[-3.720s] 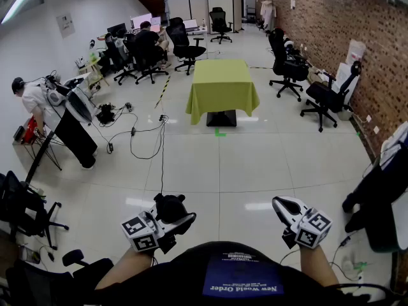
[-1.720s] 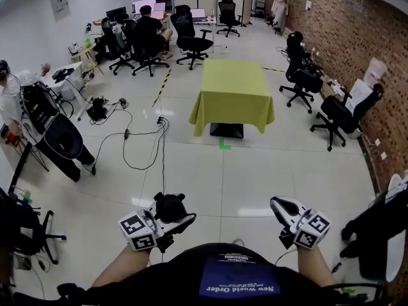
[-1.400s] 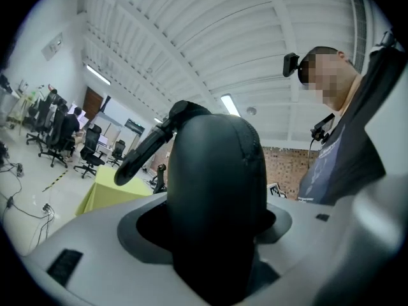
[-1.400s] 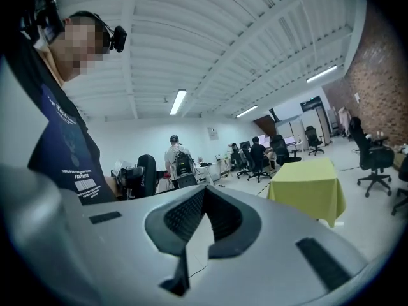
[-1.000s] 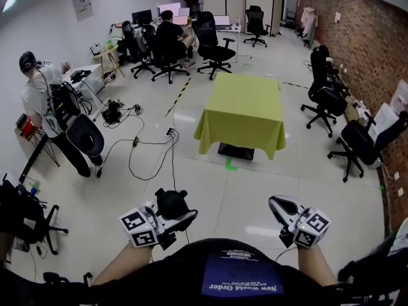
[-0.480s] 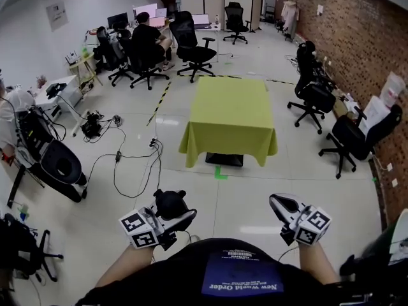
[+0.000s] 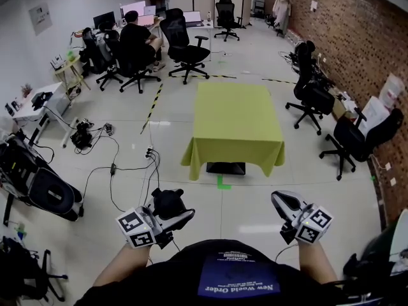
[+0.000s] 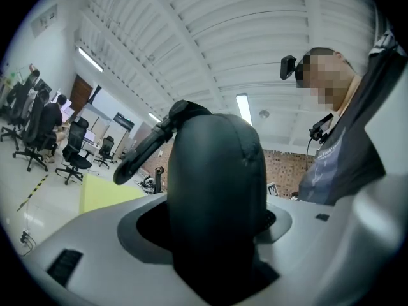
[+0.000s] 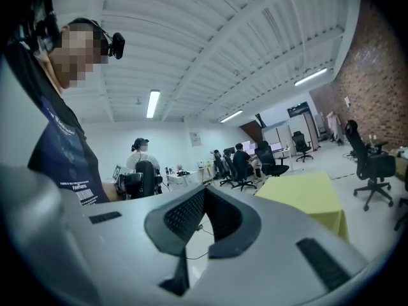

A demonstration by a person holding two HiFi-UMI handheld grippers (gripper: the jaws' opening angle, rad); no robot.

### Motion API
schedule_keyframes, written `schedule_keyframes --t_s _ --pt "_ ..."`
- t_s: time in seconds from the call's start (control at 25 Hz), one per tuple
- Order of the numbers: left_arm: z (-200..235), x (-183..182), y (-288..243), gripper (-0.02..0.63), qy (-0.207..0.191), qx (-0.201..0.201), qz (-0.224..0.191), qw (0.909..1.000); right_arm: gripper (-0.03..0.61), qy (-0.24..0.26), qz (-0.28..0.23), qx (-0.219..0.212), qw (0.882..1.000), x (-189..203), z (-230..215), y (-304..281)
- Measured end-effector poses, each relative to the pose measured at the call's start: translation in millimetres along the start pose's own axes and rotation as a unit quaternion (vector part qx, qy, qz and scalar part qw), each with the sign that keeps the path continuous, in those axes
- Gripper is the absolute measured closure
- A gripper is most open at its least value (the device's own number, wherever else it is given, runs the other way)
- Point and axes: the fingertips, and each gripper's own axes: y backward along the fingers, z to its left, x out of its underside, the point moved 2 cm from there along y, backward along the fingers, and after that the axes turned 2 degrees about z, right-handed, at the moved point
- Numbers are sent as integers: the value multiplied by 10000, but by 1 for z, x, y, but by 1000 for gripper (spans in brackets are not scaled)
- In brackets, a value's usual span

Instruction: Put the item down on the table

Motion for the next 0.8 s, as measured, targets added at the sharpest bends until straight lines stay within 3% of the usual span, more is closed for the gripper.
schedule_keyframes --t_s 0.32,0.8 --pt "64 -8 -37 295 172 -217 -2 9996 591 -67 194 -262 9994 -10 -64 -61" --pt "134 -45 -185 295 -90 -957 -207 9952 591 404 266 -1150 9922 -67 -239 -116"
